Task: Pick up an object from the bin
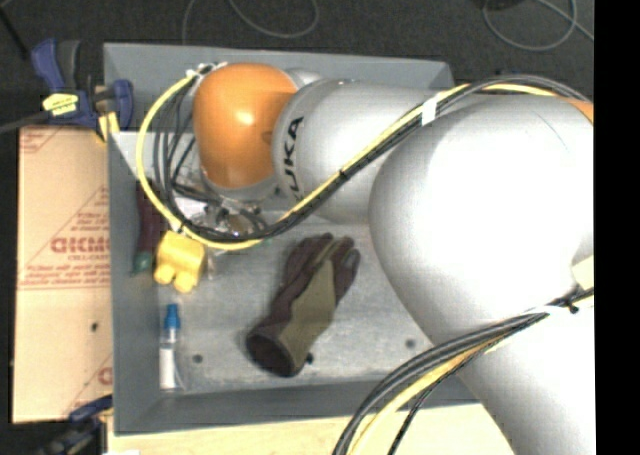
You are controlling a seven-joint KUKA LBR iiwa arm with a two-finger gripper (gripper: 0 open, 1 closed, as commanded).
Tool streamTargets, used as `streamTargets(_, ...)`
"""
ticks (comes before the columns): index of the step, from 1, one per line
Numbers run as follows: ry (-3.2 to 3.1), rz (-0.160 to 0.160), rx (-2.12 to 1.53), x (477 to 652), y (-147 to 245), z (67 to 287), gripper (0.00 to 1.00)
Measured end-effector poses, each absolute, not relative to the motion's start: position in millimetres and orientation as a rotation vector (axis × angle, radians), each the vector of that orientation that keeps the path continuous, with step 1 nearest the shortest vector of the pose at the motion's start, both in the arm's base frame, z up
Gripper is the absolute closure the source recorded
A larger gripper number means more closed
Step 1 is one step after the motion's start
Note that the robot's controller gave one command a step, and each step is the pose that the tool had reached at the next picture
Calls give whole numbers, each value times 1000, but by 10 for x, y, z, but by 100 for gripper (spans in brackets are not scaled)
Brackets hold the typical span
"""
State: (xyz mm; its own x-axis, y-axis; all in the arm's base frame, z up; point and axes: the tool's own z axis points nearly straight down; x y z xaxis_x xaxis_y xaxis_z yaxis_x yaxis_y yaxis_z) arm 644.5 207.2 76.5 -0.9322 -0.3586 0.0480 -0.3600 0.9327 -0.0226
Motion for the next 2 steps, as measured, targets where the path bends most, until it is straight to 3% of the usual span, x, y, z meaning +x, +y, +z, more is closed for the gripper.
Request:
streamTargets(1, -3045, 62, 550, 6432, 2099, 775, 100)
streamTargets(2, -3051, 51, 547, 6498, 2212, 1058, 100)
